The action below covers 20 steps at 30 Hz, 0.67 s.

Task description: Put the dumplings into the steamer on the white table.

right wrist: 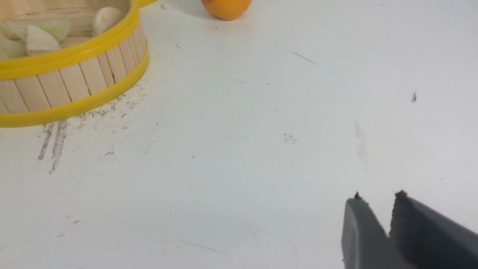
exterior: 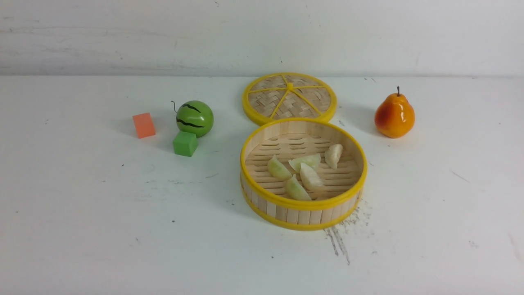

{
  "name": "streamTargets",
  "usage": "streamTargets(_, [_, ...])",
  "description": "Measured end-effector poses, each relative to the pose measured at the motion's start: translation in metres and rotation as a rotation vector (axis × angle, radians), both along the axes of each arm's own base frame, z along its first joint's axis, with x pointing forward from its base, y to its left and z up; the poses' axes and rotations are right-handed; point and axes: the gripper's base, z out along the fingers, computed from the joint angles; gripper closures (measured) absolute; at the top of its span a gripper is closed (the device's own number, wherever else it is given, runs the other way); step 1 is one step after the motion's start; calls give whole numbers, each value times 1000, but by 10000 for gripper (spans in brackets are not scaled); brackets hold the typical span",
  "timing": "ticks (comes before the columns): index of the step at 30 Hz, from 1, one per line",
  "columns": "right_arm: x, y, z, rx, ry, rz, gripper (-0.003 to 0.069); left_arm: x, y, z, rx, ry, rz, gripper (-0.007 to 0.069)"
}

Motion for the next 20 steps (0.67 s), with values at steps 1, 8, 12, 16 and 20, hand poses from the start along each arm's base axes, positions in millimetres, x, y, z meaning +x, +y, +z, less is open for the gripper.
streamTargets(1, [0,0,0,0,0,0,526,0,0,0,0,0,0,615])
streamTargets(8, [0,0,0,0,0,0,522,0,0,0,0,0,0,608])
streamTargets(12, [0,0,0,0,0,0,517,0,0,0,0,0,0,603])
streamTargets(16, [0,0,0,0,0,0,512,0,0,0,0,0,0,600])
streamTargets(20, [0,0,0,0,0,0,509,0,0,0,0,0,0,601])
